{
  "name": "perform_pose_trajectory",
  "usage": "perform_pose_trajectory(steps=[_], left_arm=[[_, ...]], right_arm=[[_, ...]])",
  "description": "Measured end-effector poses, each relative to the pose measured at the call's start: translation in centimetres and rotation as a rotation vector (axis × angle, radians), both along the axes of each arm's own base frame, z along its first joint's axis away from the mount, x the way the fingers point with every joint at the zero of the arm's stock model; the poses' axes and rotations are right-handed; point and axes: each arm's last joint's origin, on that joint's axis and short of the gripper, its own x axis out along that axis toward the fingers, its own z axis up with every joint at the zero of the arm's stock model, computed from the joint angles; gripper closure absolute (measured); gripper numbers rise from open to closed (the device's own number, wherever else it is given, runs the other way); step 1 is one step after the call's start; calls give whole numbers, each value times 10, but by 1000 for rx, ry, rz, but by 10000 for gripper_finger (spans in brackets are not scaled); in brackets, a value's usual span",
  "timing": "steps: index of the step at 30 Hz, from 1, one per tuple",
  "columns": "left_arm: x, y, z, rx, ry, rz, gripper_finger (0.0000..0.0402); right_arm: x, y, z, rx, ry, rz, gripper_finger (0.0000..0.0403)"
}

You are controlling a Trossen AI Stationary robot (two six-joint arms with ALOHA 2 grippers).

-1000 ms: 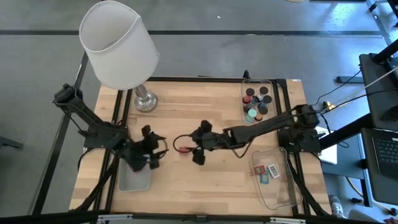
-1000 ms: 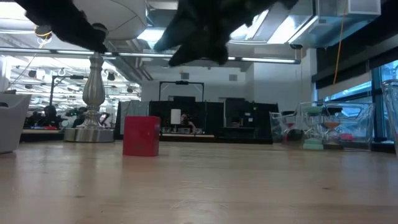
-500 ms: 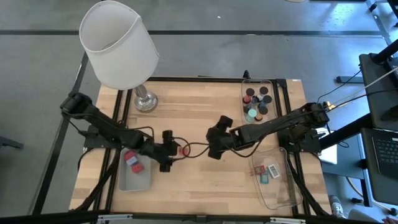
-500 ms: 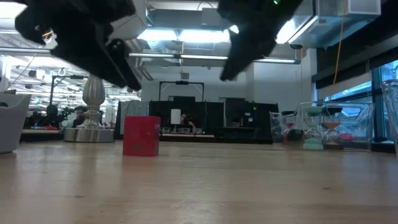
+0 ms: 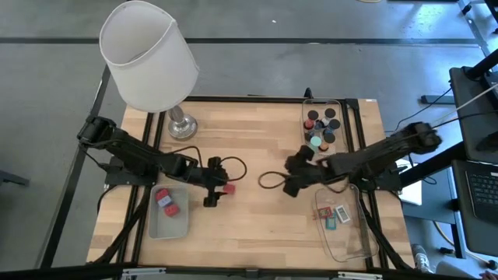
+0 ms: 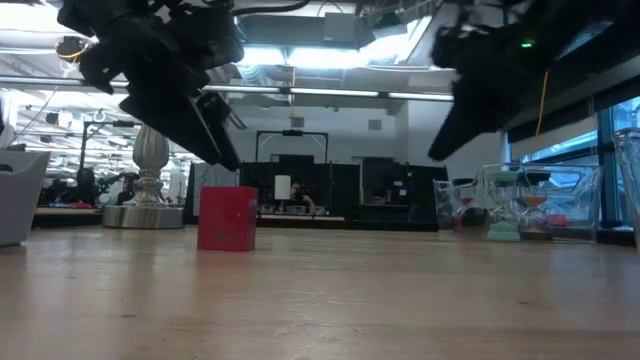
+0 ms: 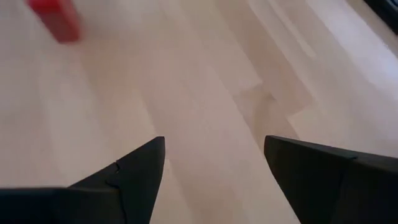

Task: Pick & Place Office items
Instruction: Put the orange charger adapter into the white bin

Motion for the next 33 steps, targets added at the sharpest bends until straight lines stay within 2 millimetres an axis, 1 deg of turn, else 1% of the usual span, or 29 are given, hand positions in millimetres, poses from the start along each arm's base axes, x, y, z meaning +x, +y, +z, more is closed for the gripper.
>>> perform_pose_trajectory(steps=[3,7,10,15,19,24,29,33], left_arm=[[0,0,0,-23,8,-24,123],[0,1,0,-5,7,-31,123],[1,1,-2,1,12,-27,123],[6,0,-14,12,48,-25,123],[11,-1,-22,13,51,-26,123],[12,-2,-29,24,79,-32,123],[13,-2,-31,26,73,-29,123],[13,-2,-30,24,68,-29,130]], right_arm=[[-21,0,-5,41,-127,22,124],[-48,-4,-16,72,-275,22,123],[-64,-7,-23,104,-389,30,123],[-85,-12,-33,113,-485,66,123],[-96,-16,-36,111,-524,81,123],[-104,-19,-35,90,-551,105,123],[-112,-24,-43,70,-555,70,123],[-115,-25,-48,85,-596,43,123]])
